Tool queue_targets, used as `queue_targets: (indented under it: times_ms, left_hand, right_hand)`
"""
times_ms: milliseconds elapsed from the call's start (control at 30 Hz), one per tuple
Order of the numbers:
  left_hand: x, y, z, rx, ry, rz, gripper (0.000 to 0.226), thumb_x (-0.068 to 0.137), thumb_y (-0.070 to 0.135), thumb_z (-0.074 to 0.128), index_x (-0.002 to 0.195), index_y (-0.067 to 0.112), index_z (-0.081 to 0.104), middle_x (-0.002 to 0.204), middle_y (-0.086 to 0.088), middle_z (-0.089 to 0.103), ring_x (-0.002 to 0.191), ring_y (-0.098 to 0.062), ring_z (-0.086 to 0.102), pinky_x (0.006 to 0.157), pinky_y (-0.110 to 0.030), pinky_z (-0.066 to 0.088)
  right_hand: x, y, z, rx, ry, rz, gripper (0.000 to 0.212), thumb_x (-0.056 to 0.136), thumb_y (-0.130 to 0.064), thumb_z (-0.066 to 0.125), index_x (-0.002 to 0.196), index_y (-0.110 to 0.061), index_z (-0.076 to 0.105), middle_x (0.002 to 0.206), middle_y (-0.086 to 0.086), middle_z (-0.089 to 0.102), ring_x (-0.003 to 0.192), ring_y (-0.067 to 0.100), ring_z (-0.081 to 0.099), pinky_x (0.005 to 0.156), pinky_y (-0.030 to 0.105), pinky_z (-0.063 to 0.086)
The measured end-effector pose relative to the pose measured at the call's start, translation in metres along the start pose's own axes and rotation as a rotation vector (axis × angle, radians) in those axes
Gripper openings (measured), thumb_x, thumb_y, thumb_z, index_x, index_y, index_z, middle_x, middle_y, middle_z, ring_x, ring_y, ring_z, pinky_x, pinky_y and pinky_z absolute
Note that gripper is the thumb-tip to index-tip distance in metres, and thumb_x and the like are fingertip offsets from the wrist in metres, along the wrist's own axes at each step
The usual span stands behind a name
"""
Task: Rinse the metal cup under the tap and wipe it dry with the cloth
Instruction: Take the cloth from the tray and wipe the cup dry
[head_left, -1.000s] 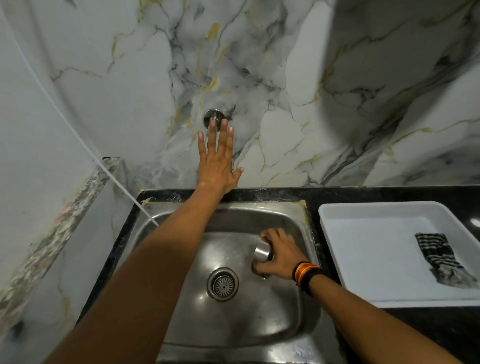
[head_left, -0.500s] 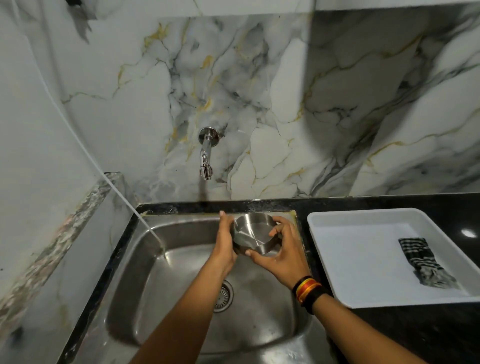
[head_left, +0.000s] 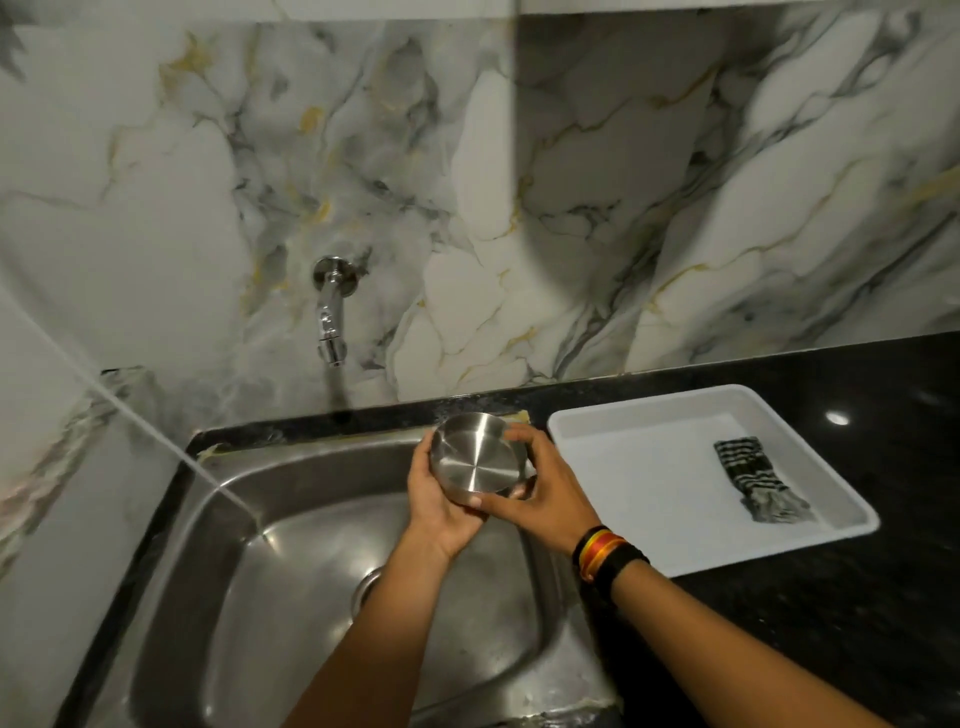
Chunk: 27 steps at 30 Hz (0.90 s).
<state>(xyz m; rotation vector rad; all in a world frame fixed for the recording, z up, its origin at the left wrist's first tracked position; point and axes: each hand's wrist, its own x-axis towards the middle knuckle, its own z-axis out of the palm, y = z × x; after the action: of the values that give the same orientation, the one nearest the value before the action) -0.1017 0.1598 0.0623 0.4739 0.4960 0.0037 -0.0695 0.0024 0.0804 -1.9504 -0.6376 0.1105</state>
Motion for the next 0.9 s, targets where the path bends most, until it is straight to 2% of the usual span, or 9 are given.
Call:
queue_targets:
  times_ms: [67, 133, 300, 433, 500, 633, 700, 800, 900]
  left_hand:
    - [0.009, -0.014, 0.012, -0.017, -0.006, -0.030, 0.074, 0.092, 0.066, 0.061, 0.139, 0.008, 0.069, 0.130, -0.025, 0.076, 0.109, -0.042, 0.078, 0.092, -0.064, 0.063]
    - [0.013, -0.013, 0.011, -0.082, -0.036, -0.033, 0.073, 0.094, 0.066, 0.059, 0.141, 0.010, 0.067, 0.133, -0.028, 0.074, 0.114, -0.046, 0.075, 0.093, -0.071, 0.059]
    - [0.015, -0.006, 0.001, -0.209, -0.125, -0.002, 0.060, 0.097, 0.052, 0.060, 0.141, 0.012, 0.066, 0.140, -0.032, 0.068, 0.123, -0.056, 0.068, 0.096, -0.080, 0.051]
    - [0.028, -0.049, 0.015, -0.195, -0.025, 0.035, 0.055, 0.098, 0.048, 0.058, 0.141, 0.014, 0.068, 0.135, -0.031, 0.072, 0.118, -0.056, 0.071, 0.093, -0.079, 0.054]
    - [0.028, -0.064, 0.024, -0.189, 0.056, 0.038, 0.054, 0.097, 0.049, 0.059, 0.139, 0.016, 0.070, 0.134, -0.032, 0.072, 0.117, -0.057, 0.070, 0.092, -0.080, 0.054]
    - [0.027, -0.083, 0.041, -0.228, 0.105, 0.009, 0.066, 0.094, 0.061, 0.059, 0.138, 0.013, 0.071, 0.136, -0.032, 0.070, 0.125, -0.054, 0.067, 0.105, -0.076, 0.048]
    - [0.024, -0.089, 0.048, -0.183, 0.080, 0.025, 0.074, 0.093, 0.069, 0.054, 0.133, 0.011, 0.077, 0.138, -0.028, 0.072, 0.126, -0.047, 0.069, 0.108, -0.071, 0.048]
    - [0.019, -0.089, 0.056, -0.041, 0.142, 0.139, 0.074, 0.096, 0.071, 0.051, 0.136, 0.014, 0.076, 0.143, -0.021, 0.071, 0.130, -0.040, 0.067, 0.111, -0.065, 0.049]
    - [0.012, -0.079, 0.055, 0.187, 0.291, 0.275, 0.055, 0.095, 0.065, 0.057, 0.110, 0.022, 0.087, 0.126, -0.015, 0.081, 0.104, -0.031, 0.080, 0.087, -0.050, 0.066]
  right_hand:
    - [0.003, 0.009, -0.025, -0.041, -0.008, 0.028, 0.095, 0.072, -0.074, 0.079, 0.151, -0.042, 0.035, 0.162, -0.018, 0.034, 0.149, 0.002, 0.033, 0.119, 0.030, 0.037]
    - [0.011, 0.015, -0.042, -0.080, 0.018, 0.048, 0.094, 0.081, -0.080, 0.065, 0.158, -0.045, 0.025, 0.170, -0.017, 0.016, 0.155, 0.000, 0.015, 0.121, 0.025, 0.021]
    - [0.028, 0.073, -0.109, -0.381, 0.159, 0.221, 0.078, 0.102, -0.051, 0.057, 0.165, -0.018, 0.025, 0.174, 0.003, 0.005, 0.160, 0.020, 0.003, 0.129, 0.041, 0.012]
    - [0.009, 0.160, -0.198, -0.777, -0.040, 0.524, 0.076, 0.107, -0.040, 0.049, 0.167, -0.012, 0.011, 0.174, 0.013, -0.004, 0.160, 0.033, -0.001, 0.128, 0.049, 0.012]
    - [0.003, 0.187, -0.223, -0.831, -0.129, 0.601, 0.076, 0.106, -0.038, 0.047, 0.167, -0.015, 0.008, 0.174, 0.010, -0.007, 0.160, 0.034, -0.002, 0.126, 0.054, 0.015]
    - [-0.006, 0.227, -0.242, -0.817, -0.280, 0.714, 0.083, 0.102, -0.038, 0.052, 0.167, -0.018, 0.006, 0.174, 0.007, -0.010, 0.159, 0.034, 0.007, 0.123, 0.054, 0.023]
    - [-0.010, 0.235, -0.240, -0.856, -0.288, 0.725, 0.082, 0.100, -0.035, 0.053, 0.167, -0.016, 0.010, 0.174, 0.009, -0.006, 0.155, 0.036, 0.018, 0.120, 0.052, 0.030]
    - [-0.006, 0.231, -0.237, -1.000, -0.233, 0.646, 0.070, 0.095, -0.029, 0.054, 0.158, -0.012, 0.030, 0.169, 0.015, 0.017, 0.139, 0.041, 0.037, 0.109, 0.051, 0.043]
    - [0.002, 0.226, -0.242, -0.984, -0.184, 0.621, 0.053, 0.093, -0.023, 0.057, 0.144, -0.011, 0.050, 0.155, 0.014, 0.041, 0.127, 0.042, 0.045, 0.104, 0.049, 0.048]
